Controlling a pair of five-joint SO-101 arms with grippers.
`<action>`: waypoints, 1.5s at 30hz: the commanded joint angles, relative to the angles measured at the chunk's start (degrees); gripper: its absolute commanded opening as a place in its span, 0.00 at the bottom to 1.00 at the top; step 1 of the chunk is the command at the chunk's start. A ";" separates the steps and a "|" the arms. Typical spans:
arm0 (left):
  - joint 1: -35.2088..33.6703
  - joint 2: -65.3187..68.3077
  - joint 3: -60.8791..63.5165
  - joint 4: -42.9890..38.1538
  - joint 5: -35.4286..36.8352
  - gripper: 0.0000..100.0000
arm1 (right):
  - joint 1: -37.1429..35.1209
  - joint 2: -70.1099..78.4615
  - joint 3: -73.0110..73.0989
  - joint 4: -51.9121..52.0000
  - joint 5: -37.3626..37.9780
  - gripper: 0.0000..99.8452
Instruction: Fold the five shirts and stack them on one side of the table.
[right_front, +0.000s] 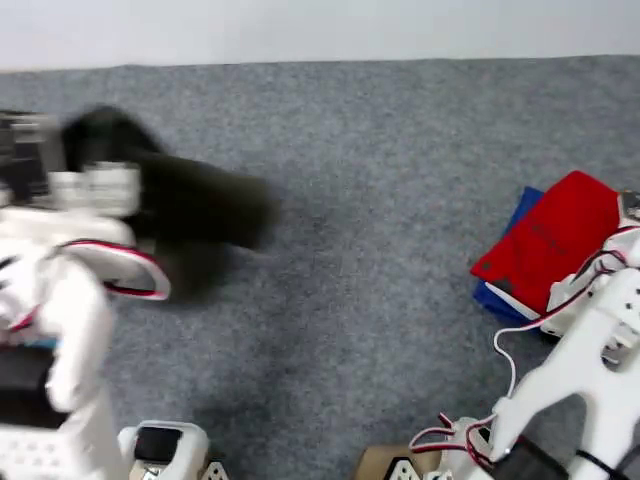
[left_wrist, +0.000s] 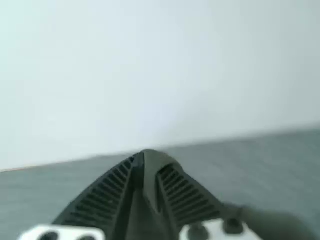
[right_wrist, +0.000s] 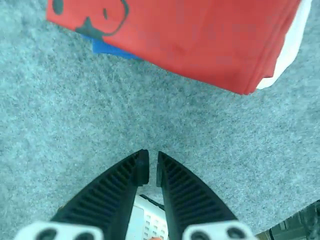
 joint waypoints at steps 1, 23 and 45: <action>7.91 -0.70 8.84 -2.99 0.88 0.00 | 0.31 -2.51 -0.62 2.42 -0.26 0.04; -30.15 -1.14 53.58 -21.36 -19.60 0.18 | -41.19 4.53 -1.41 0.13 -0.62 0.04; -31.56 -1.14 53.93 -10.37 -29.19 0.19 | -62.99 50.86 -50.11 1.27 -0.70 0.25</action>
